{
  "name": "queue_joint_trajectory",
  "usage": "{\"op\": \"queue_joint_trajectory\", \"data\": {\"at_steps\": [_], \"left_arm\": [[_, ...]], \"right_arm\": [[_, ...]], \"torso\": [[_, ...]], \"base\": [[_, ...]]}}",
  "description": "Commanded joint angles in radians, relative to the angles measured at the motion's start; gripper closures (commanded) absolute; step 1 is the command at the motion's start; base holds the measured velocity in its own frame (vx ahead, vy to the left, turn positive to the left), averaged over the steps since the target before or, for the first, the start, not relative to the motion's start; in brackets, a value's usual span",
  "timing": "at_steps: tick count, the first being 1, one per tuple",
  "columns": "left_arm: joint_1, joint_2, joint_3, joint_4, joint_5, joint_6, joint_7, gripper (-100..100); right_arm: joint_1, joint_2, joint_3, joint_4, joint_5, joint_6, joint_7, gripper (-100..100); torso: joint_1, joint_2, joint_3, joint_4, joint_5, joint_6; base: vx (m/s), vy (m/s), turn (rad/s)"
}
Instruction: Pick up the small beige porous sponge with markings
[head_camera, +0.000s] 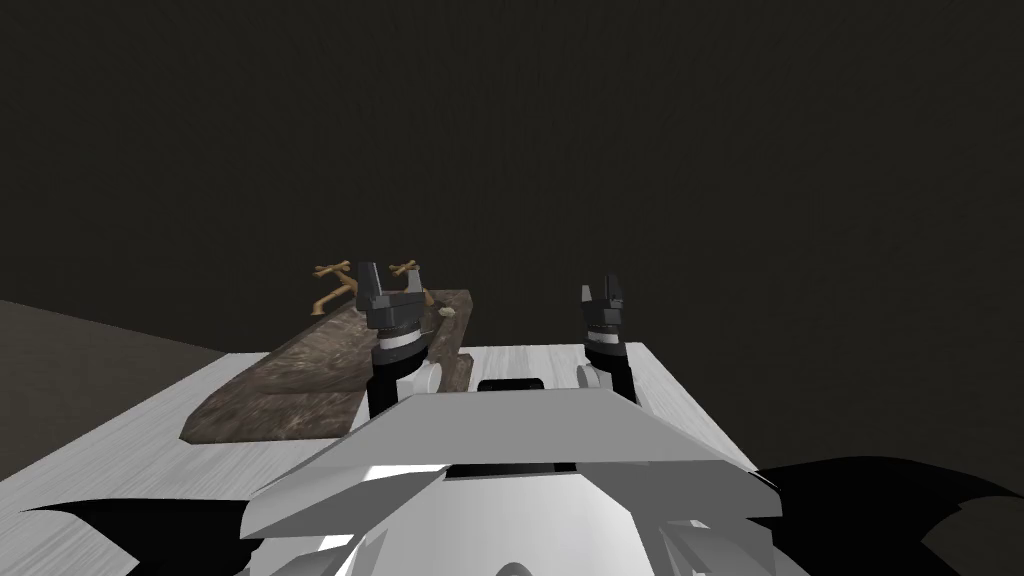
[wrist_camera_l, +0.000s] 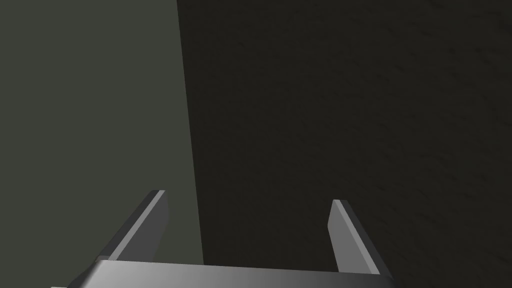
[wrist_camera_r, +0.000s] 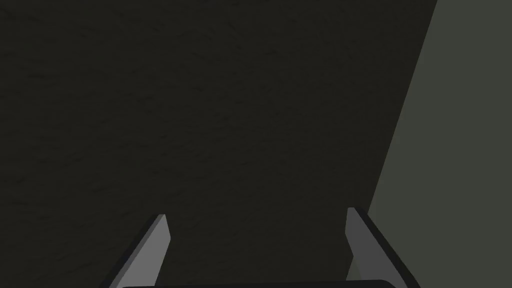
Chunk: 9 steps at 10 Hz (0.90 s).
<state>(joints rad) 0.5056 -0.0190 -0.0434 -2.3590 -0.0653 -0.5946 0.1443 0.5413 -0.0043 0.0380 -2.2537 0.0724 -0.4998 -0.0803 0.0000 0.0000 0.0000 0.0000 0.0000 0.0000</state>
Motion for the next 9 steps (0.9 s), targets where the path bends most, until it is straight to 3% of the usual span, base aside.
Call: {"op": "queue_joint_trajectory", "data": {"at_steps": [1,6,9], "left_arm": [[-0.002,0.038,-0.003,-0.003,0.000,0.014,0.000,-100],[-0.018,0.162,-0.024,-0.027,0.001,0.134,0.003,-100],[-0.029,0.200,-0.033,-0.040,0.002,0.216,0.007,-100]], "right_arm": [[0.000,0.000,0.000,0.000,0.000,0.000,0.000,0],[0.000,0.000,0.000,0.000,0.000,0.000,0.000,0],[0.000,0.000,0.000,0.000,0.000,0.000,0.000,0]], "torso": [[0.000,0.000,0.000,0.000,0.000,0.000],[0.006,0.000,0.000,0.000,0.001,0.000],[0.005,0.000,0.000,0.000,0.001,0.000]], "base": [[0.001,0.013,-0.005],[-0.003,0.063,-0.024],[-0.007,0.077,-0.034]]}}
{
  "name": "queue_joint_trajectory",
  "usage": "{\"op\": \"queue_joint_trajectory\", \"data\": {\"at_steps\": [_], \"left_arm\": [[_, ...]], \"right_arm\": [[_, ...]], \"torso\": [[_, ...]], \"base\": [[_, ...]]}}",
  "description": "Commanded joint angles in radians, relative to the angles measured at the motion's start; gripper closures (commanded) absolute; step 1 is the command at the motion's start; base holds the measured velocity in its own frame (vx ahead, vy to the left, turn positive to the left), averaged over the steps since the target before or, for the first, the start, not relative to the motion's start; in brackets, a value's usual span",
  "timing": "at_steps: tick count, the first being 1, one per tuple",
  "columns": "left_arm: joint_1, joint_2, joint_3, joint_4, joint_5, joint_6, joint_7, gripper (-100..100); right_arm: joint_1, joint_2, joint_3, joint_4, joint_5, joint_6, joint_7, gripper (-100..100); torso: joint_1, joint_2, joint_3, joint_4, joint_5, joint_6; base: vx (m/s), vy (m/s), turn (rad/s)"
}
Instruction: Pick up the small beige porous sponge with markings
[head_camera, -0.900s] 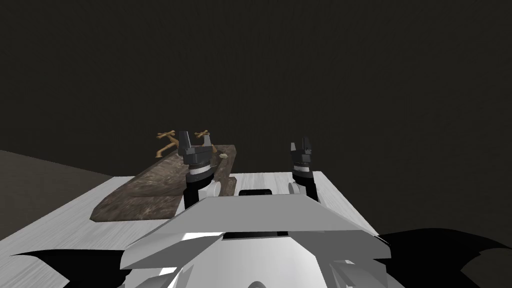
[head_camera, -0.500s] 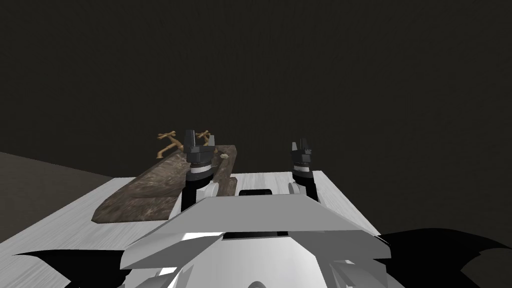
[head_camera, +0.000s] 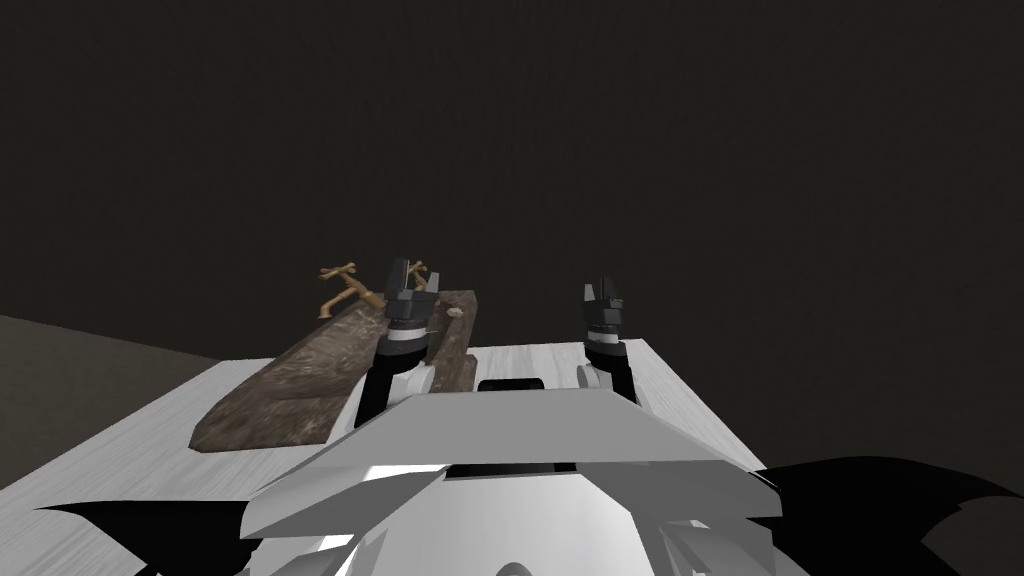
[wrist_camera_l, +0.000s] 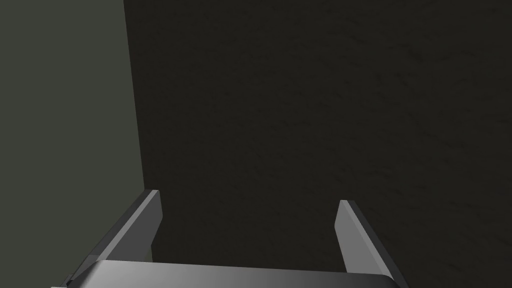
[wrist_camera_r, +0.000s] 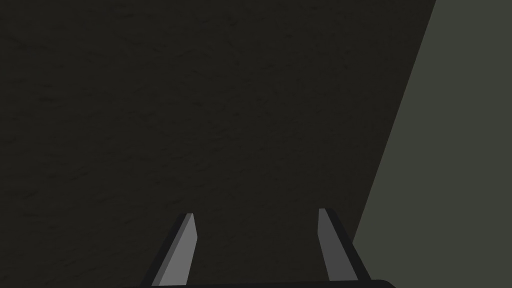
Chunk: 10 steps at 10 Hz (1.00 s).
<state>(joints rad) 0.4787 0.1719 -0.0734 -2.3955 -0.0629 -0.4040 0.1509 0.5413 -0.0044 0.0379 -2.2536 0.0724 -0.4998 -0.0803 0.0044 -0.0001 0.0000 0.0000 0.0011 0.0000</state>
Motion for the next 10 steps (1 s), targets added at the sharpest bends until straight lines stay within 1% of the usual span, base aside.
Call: {"op": "queue_joint_trajectory", "data": {"at_steps": [1,2,3,4,5,6,7,8,9,10], "left_arm": [[-0.010,0.025,-0.007,-0.011,0.001,0.050,0.004,-100],[-0.010,0.025,-0.007,-0.011,0.001,0.070,0.004,-100],[-0.017,0.041,-0.010,-0.017,0.002,0.102,0.007,-100],[-0.017,0.041,-0.010,-0.017,0.002,0.119,0.007,-100],[-0.026,0.056,-0.012,-0.023,0.003,0.153,0.011,-100],[-0.026,0.056,-0.012,-0.023,0.003,0.171,0.011,-100],[-0.035,0.070,-0.014,-0.028,0.005,0.207,0.016,-100],[-0.035,0.070,-0.014,-0.028,0.005,0.226,0.016,-100],[-0.044,0.084,-0.014,-0.032,0.008,0.263,0.021,-100],[-0.044,0.084,-0.014,-0.032,0.008,0.284,0.021,-100]], "right_arm": [[0.000,0.000,0.000,0.000,0.000,0.000,0.000,0],[0.000,0.000,0.000,0.000,0.000,0.000,0.000,0],[0.000,0.000,0.000,0.000,0.000,0.000,0.000,0],[0.000,0.000,0.000,0.000,0.000,0.000,0.000,0],[0.000,0.000,0.000,0.000,0.000,0.000,0.000,0],[0.000,0.000,0.000,0.000,0.000,0.000,0.000,0],[0.000,0.000,0.000,0.000,0.000,0.000,0.000,0],[0.000,0.000,0.000,0.000,0.000,0.000,0.000,0],[0.000,0.000,0.000,0.000,0.000,0.000,0.000,0],[0.000,0.000,0.000,0.000,0.000,0.000,0.000,0]], "torso": [[0.000,0.000,0.000,0.000,0.000,0.000],[0.001,0.000,0.000,0.000,0.000,0.000],[0.001,0.000,0.000,0.000,0.000,0.000],[0.001,0.001,0.000,0.000,0.000,0.000],[0.000,0.000,0.000,0.000,0.000,0.000],[0.000,0.000,0.000,0.000,0.000,0.000],[-0.001,0.001,0.000,0.000,0.000,0.000],[0.000,0.001,0.001,0.000,0.000,0.000],[0.000,0.001,0.000,0.000,0.000,0.000],[0.001,0.001,0.001,0.000,0.000,0.000]], "base": [[-0.003,0.083,-0.058],[-0.011,0.072,-0.034],[-0.015,0.076,-0.040],[-0.008,0.062,-0.034],[-0.008,0.054,-0.054],[-0.015,0.049,-0.032],[-0.023,0.070,-0.066],[-0.016,0.070,-0.037],[-0.017,0.076,-0.080],[-0.014,0.064,-0.035]]}}
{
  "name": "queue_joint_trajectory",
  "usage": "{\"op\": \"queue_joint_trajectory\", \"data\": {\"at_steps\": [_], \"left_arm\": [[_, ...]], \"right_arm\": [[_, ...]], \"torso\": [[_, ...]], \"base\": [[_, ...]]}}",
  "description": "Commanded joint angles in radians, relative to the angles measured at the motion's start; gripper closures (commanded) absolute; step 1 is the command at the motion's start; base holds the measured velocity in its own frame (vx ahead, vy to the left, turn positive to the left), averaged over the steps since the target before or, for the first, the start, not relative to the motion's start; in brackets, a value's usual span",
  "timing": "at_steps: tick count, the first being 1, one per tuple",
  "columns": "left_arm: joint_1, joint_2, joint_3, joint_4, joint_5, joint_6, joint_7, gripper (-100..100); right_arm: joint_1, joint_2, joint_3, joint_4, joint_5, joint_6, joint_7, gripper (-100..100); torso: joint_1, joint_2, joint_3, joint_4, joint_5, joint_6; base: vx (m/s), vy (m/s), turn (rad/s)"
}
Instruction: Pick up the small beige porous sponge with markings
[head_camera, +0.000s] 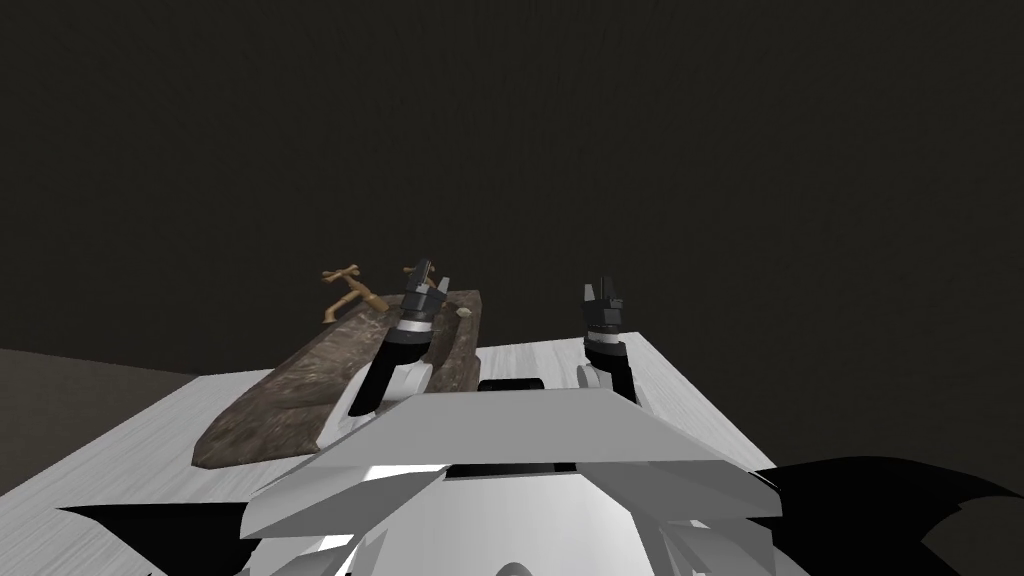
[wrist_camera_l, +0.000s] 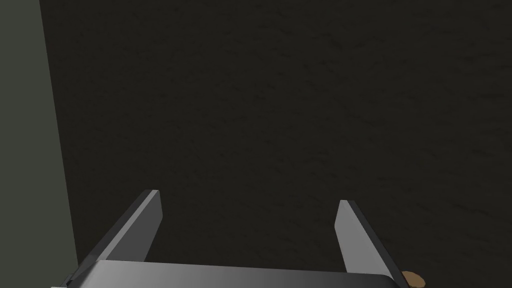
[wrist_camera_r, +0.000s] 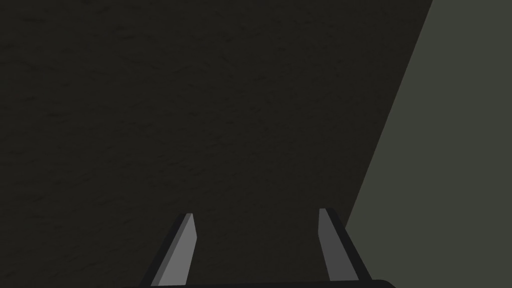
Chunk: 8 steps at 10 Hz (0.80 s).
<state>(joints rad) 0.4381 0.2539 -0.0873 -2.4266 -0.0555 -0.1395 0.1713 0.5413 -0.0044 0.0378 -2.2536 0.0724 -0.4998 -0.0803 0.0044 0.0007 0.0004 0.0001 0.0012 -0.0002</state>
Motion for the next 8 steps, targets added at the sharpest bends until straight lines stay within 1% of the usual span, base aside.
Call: {"op": "queue_joint_trajectory", "data": {"at_steps": [1,2,3,4,5,6,7,8], "left_arm": [[-0.012,0.015,0.000,-0.004,0.003,0.050,0.007,-100],[-0.012,0.015,0.000,-0.004,0.003,0.078,0.007,-100],[-0.021,0.029,0.000,-0.006,0.007,0.108,0.014,-100],[-0.021,0.029,0.000,-0.006,0.007,0.140,0.014,-100],[-0.029,0.044,0.002,-0.007,0.012,0.166,0.021,-100],[-0.029,0.044,0.002,-0.007,0.012,0.194,0.021,-100],[-0.029,0.044,0.002,-0.007,0.012,0.208,0.021,-100],[-0.037,0.059,0.004,-0.007,0.017,0.245,0.030,-100]], "right_arm": [[0.000,0.000,0.000,0.000,0.000,0.000,0.000,0],[0.000,0.000,0.000,0.000,0.000,0.000,0.000,0],[0.000,0.000,0.000,0.000,0.000,0.000,0.000,0],[0.000,0.000,0.000,0.000,0.000,0.000,0.000,0],[0.000,0.000,0.000,0.000,0.000,0.000,0.000,0],[0.000,0.000,0.000,0.000,0.000,0.000,0.000,0],[0.000,0.000,0.000,0.000,0.000,0.000,0.000,0],[0.000,0.000,0.000,0.000,0.000,0.000,0.000,0]], "torso": [[0.000,0.000,0.000,0.000,0.000,0.000],[0.000,0.000,0.000,0.000,0.000,0.000],[0.000,0.000,0.000,0.000,0.000,0.000],[0.000,0.000,0.000,0.000,0.000,0.000],[-0.001,0.000,0.000,0.000,0.000,0.000],[0.000,0.000,0.000,0.000,0.000,0.000],[-0.001,0.000,0.000,0.000,0.000,0.000],[-0.004,-0.001,0.000,0.000,-0.001,0.000]], "base": [[-0.006,0.072,-0.067],[-0.011,0.062,-0.053],[-0.021,0.056,-0.103],[-0.018,0.055,-0.046],[-0.027,0.064,-0.093],[-0.025,0.049,-0.060],[-0.006,0.002,-0.017],[-0.026,0.021,-0.085]]}}
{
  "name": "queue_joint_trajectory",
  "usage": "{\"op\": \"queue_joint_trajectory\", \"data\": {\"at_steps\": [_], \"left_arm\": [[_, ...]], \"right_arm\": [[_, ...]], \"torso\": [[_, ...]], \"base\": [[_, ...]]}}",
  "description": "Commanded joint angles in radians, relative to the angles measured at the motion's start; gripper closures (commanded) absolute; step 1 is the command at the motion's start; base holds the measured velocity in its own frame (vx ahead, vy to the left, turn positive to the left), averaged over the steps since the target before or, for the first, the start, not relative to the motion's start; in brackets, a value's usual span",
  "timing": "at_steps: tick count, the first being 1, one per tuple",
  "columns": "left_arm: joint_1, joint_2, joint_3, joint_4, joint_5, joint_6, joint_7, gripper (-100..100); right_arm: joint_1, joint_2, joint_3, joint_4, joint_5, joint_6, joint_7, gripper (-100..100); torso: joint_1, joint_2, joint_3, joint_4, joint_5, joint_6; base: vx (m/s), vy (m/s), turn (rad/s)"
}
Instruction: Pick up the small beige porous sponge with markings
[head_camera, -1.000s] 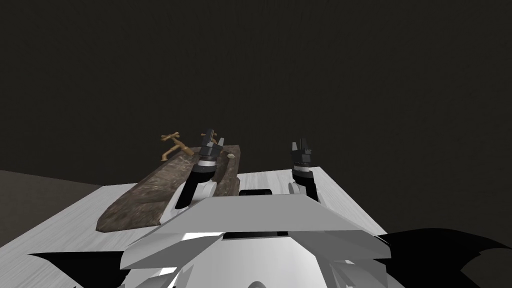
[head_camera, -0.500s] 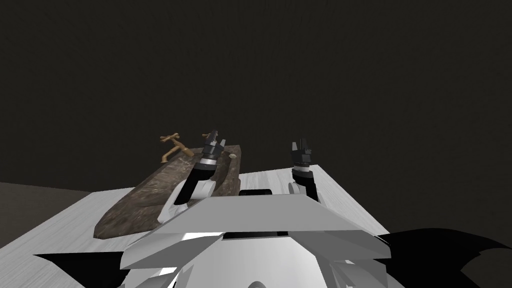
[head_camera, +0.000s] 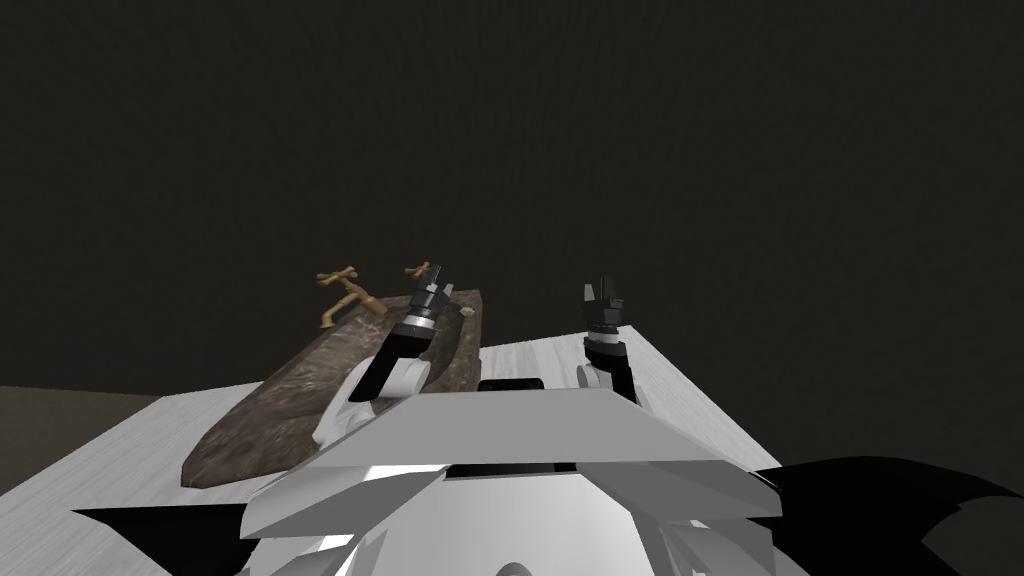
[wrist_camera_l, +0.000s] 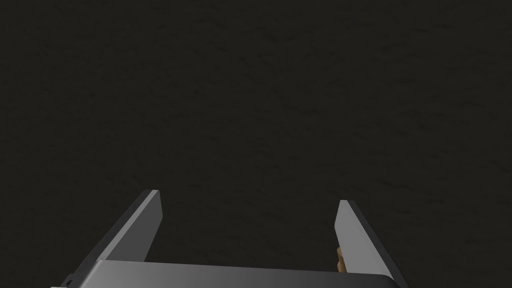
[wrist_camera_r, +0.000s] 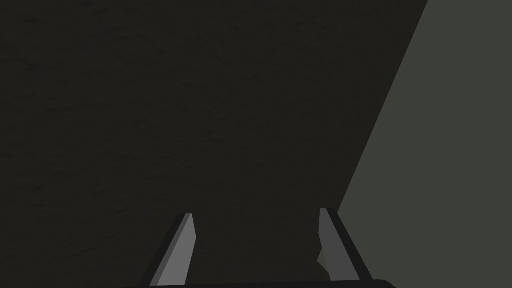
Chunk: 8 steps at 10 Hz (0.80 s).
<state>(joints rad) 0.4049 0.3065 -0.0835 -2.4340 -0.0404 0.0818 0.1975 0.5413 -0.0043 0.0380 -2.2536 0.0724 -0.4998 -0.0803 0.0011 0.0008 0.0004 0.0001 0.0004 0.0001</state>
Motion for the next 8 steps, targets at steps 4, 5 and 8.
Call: {"op": "queue_joint_trajectory", "data": {"at_steps": [4,5,8], "left_arm": [[-0.010,0.022,0.003,0.001,0.009,0.122,0.013,-100],[-0.016,0.038,0.007,0.003,0.016,0.161,0.023,-100],[-0.022,0.054,0.011,0.005,0.024,0.259,0.034,-100]], "right_arm": [[0.000,0.000,0.000,0.000,0.000,0.000,0.000,0],[0.000,0.000,0.000,0.000,0.000,0.000,0.000,0],[0.000,0.000,0.000,0.000,0.000,0.000,0.000,0]], "torso": [[0.000,0.000,0.000,0.000,0.000,0.000],[-0.001,-0.001,0.000,0.000,0.000,0.000],[0.001,0.001,0.000,0.000,0.000,0.000]], "base": [[-0.024,0.019,-0.078],[-0.030,0.025,-0.101],[-0.034,0.027,-0.112]]}}
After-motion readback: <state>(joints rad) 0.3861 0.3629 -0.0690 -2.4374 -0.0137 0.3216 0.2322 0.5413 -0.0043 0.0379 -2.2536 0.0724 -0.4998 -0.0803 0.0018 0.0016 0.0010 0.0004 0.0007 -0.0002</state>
